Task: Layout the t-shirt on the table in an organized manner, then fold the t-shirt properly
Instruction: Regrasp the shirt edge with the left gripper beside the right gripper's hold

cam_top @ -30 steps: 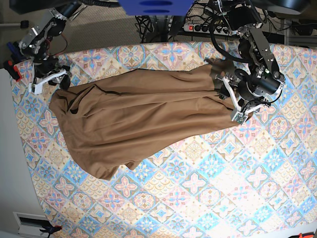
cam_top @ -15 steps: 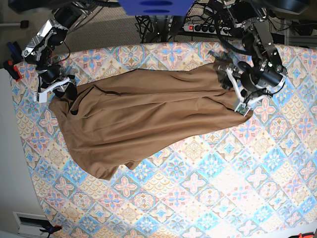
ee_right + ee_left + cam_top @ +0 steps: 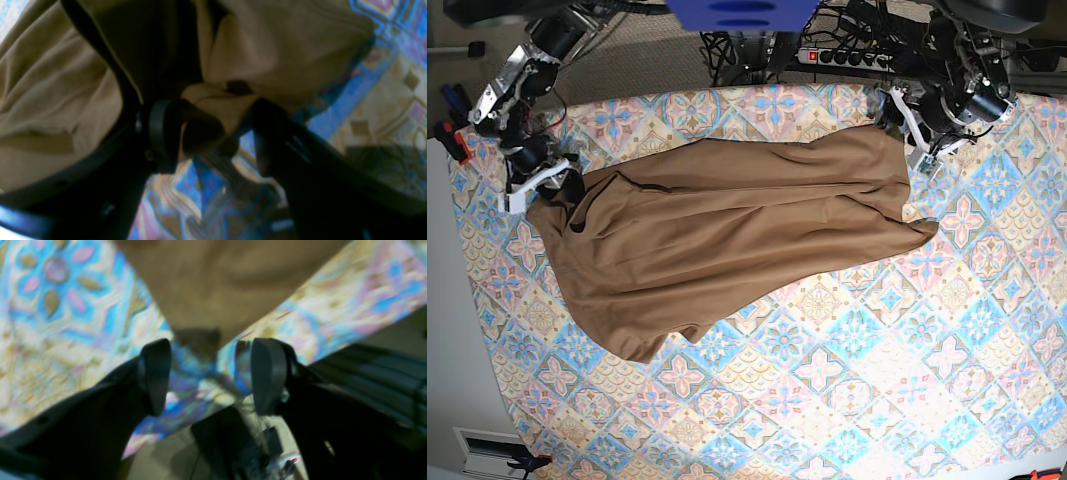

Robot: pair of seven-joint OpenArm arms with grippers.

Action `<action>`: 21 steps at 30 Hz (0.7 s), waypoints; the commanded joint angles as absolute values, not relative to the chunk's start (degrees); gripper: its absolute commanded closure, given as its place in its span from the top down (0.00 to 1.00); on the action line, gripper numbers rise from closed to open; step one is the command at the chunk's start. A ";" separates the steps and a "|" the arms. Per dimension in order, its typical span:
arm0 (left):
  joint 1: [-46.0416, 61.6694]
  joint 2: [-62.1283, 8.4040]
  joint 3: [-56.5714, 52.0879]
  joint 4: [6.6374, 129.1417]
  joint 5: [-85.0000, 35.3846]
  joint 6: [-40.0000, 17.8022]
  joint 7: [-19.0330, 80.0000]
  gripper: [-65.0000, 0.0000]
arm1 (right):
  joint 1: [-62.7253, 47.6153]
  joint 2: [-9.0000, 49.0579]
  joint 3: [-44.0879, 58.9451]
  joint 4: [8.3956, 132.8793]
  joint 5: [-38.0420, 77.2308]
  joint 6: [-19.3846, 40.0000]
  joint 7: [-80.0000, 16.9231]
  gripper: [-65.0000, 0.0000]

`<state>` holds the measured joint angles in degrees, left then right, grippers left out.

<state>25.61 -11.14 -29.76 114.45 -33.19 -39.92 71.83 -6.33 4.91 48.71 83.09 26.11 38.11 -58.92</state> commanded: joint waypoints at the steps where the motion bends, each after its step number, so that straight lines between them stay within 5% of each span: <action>1: 25.98 -11.74 -31.34 113.80 -35.30 -40.00 70.29 0.58 | -5.93 5.14 47.52 83.65 25.89 38.64 -59.82 0.50; 10: 24.22 -11.91 -34.42 99.56 -41.45 -40.00 58.59 0.57 | -6.20 5.58 46.20 83.65 25.80 38.64 -60.00 0.50; 21: 18.68 -11.82 -31.96 94.29 -41.36 -40.00 58.15 0.57 | -6.46 5.85 46.20 83.65 25.71 38.64 -60.09 0.50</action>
